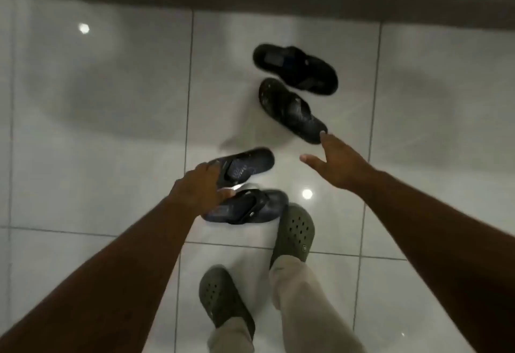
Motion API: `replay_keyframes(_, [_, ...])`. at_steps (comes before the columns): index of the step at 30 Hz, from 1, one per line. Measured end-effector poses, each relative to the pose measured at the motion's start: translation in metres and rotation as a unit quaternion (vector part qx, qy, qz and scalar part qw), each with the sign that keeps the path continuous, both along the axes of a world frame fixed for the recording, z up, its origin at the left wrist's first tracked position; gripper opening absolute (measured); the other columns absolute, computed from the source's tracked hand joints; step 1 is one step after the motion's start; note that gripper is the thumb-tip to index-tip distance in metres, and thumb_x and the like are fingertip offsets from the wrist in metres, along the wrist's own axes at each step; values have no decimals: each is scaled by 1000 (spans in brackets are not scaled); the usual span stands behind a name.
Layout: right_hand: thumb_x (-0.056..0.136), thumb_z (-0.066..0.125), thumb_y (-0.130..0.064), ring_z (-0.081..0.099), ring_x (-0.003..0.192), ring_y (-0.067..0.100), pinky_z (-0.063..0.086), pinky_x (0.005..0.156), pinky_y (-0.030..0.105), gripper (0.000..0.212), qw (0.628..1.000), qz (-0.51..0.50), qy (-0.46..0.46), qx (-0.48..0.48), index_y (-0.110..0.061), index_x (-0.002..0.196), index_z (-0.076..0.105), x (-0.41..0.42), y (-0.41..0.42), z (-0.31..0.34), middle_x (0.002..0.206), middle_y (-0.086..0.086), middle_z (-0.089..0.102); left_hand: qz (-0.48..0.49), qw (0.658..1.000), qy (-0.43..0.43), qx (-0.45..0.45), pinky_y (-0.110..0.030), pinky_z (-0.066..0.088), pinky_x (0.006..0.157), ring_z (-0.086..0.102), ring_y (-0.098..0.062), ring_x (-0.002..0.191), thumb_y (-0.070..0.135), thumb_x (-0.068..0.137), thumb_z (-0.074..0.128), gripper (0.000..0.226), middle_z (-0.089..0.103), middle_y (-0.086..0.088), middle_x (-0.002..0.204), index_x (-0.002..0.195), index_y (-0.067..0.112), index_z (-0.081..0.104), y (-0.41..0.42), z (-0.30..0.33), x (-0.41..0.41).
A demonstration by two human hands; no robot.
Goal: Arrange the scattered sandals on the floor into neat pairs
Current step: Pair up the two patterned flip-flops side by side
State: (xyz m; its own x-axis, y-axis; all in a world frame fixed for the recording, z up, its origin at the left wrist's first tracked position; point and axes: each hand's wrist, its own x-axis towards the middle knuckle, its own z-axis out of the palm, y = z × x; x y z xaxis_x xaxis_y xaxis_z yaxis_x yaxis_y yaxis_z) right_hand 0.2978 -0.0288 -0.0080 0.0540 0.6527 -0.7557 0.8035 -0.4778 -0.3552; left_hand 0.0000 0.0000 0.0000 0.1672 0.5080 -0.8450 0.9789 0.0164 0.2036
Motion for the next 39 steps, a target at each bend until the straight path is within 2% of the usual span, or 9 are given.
replay_keyframes(5, [88,55,-58,25,143,39,28,115,50,91,996,71,-45,34,-13,154,11,11,27,-118,160,17,20,50,999,-4,10,-52,45,102,52,-33,126,49,79,65,71,49,-9,143,141,23,41,-4,-120,5])
replay_keyframes(11, [87,61,-48,12,142,51,28,108,66,87,980,139,-138,42,-25,153,9,9,55,-187,159,21,9,15,996,77,39,-66,30,110,12,-48,145,51,73,75,111,3,-14,163,153,35,0,-13,-196,2])
replay_keyframes(14, [88,63,-40,8,143,53,27,109,67,80,973,158,-158,51,-27,152,16,6,52,-206,161,20,2,-43,992,75,94,-71,35,103,4,-51,146,55,66,79,119,-2,-9,164,151,40,-4,-18,-210,-5])
replay_keyframes(17, [92,57,-12,5,142,56,30,103,71,68,957,186,-194,109,-25,150,25,12,41,-217,161,22,1,-28,986,78,147,-68,40,100,22,-50,142,70,62,73,120,14,-13,162,150,37,-1,-15,-215,-20])
replay_keyframes(20, [91,47,-2,3,143,56,24,103,74,65,948,217,-182,146,-24,149,29,26,37,-223,163,18,1,136,966,99,197,-54,46,89,56,-47,114,83,61,59,112,51,-21,133,145,22,18,1,-217,-35])
replay_keyframes(24, [88,49,2,-1,146,49,13,111,69,68,942,264,-151,144,-24,148,32,29,47,-226,165,8,0,291,928,130,192,-43,43,80,62,-42,104,86,61,52,103,63,-19,118,130,11,40,31,-221,-49])
replay_keyframes(30, [86,56,-23,-5,149,39,7,112,69,56,921,351,-96,138,-31,140,43,-6,82,-215,165,-4,6,228,948,126,185,-42,40,76,61,-42,106,88,56,54,105,63,-18,117,129,13,43,56,-217,-66])
replay_keyframes(36, [77,59,-53,-7,146,48,11,110,71,84,964,242,-51,95,-39,149,19,-85,65,-221,164,3,-14,237,948,120,174,-39,42,77,62,-38,102,89,56,53,102,64,-14,114,125,13,49,48,-214,-73])
replay_keyframes(39, [80,62,-54,-9,143,53,5,117,64,86,954,280,-31,106,-28,152,23,-107,53,-226,163,12,-13,284,940,105,157,-39,50,83,63,-32,95,88,59,51,99,65,-11,113,125,14,51,32,-215,-66])
